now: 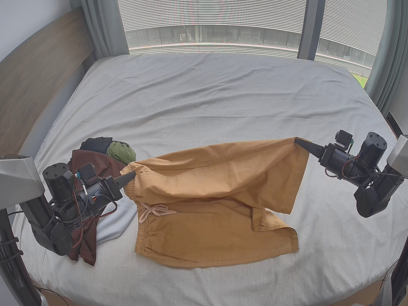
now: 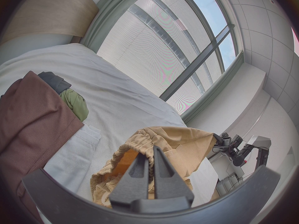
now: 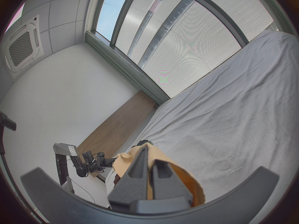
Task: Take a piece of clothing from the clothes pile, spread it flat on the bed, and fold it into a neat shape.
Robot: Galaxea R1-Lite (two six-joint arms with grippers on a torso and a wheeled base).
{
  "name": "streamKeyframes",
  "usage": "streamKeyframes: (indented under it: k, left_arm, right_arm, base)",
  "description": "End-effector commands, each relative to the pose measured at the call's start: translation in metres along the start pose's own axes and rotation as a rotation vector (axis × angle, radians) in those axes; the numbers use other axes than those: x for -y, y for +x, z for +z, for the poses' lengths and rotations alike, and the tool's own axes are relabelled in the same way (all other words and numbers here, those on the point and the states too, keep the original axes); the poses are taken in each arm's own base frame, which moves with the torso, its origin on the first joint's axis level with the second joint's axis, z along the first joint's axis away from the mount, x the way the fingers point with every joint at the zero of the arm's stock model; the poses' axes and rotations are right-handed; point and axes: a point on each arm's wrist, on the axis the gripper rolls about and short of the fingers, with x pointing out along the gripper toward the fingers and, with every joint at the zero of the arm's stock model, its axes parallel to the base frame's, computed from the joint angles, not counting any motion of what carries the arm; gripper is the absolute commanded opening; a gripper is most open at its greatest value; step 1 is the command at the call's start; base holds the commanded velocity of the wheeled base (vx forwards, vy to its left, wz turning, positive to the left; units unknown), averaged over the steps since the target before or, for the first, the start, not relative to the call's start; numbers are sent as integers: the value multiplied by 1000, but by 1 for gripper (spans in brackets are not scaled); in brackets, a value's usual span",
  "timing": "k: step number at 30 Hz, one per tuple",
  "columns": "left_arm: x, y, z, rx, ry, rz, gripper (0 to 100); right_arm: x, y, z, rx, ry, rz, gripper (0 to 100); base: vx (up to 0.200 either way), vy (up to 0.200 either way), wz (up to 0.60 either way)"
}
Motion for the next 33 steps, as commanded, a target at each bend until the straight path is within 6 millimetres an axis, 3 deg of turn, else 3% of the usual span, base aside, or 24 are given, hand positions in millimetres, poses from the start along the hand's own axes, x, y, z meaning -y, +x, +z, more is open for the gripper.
streamKeyframes:
  k: [1, 33]
  left_arm:
    - [1, 0, 1, 5, 3, -3, 0]
    - [-3, -3, 17, 63, 26, 3, 0]
  right_arm:
    - [2, 0, 3, 13, -5, -7, 0]
    - [18, -5, 9, 43, -1, -49, 0]
  base:
    - [0, 0, 0]
    - [0, 0, 0]
